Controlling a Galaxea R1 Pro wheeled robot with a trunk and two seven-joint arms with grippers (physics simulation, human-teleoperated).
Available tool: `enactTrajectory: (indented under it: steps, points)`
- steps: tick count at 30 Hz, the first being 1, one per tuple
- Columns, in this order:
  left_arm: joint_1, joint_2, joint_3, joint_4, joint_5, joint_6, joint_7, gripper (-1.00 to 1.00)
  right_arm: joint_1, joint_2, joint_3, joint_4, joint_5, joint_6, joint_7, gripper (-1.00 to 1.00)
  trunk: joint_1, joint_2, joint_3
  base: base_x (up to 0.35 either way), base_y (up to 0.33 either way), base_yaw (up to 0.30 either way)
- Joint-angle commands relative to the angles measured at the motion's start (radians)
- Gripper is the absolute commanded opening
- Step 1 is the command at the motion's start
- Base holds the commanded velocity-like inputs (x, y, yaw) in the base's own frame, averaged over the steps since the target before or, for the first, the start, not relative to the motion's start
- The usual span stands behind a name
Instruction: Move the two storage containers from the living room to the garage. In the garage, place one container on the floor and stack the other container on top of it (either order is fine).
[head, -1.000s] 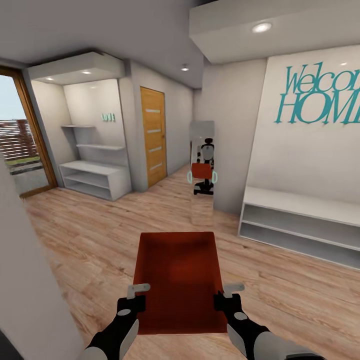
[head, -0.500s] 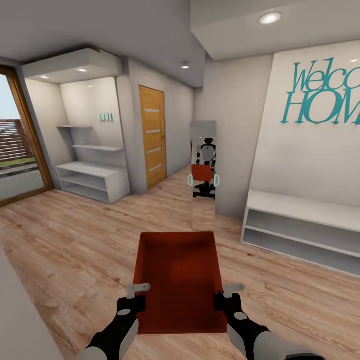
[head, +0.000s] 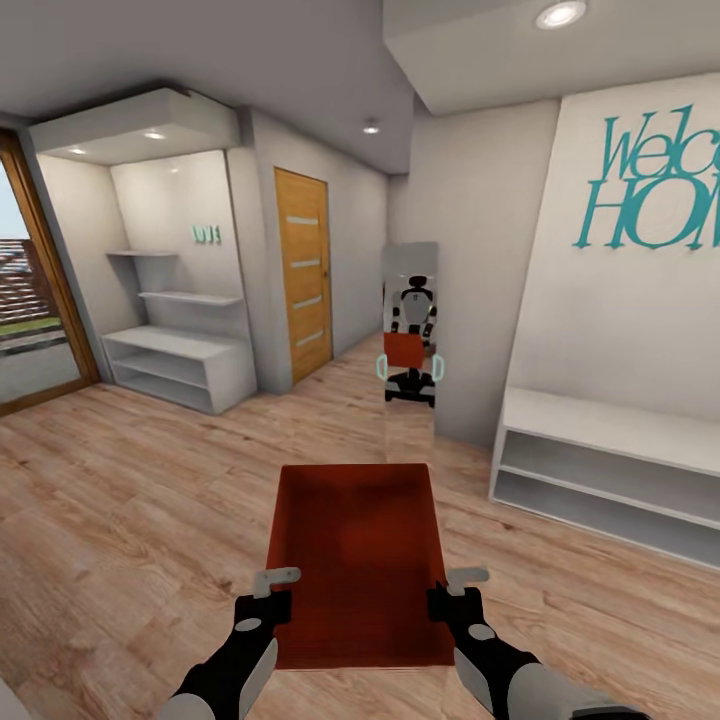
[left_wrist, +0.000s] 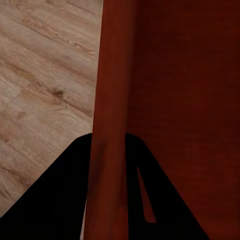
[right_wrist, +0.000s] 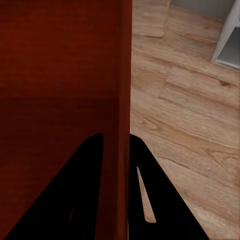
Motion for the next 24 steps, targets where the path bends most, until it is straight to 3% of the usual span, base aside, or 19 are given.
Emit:
enactTrajectory:
  steps: [1,14,24]
  points:
    - [-0.001,0.009,0.028,-0.044,-0.015,0.002,0.009,-1.0,0.0,-0.002,-0.018,0.002,0.0,-0.002,-0.007,-1.0,0.001,-0.001,-0.001,0.321,0.0,0.0]
    - [-0.001,0.009,0.028,-0.044,-0.015,0.002,0.009,-1.0,0.0,-0.003,-0.018,0.002,-0.001,-0.002,-0.007,-1.0,0.001,-0.001,-0.001,0.321,0.0,0.0]
    - [-0.001,0.009,0.028,-0.044,-0.015,0.002,0.009,-1.0,0.0,-0.003,-0.018,0.002,-0.001,-0.002,-0.007,-1.0,0.001,-0.001,-0.001,0.321,0.0,0.243]
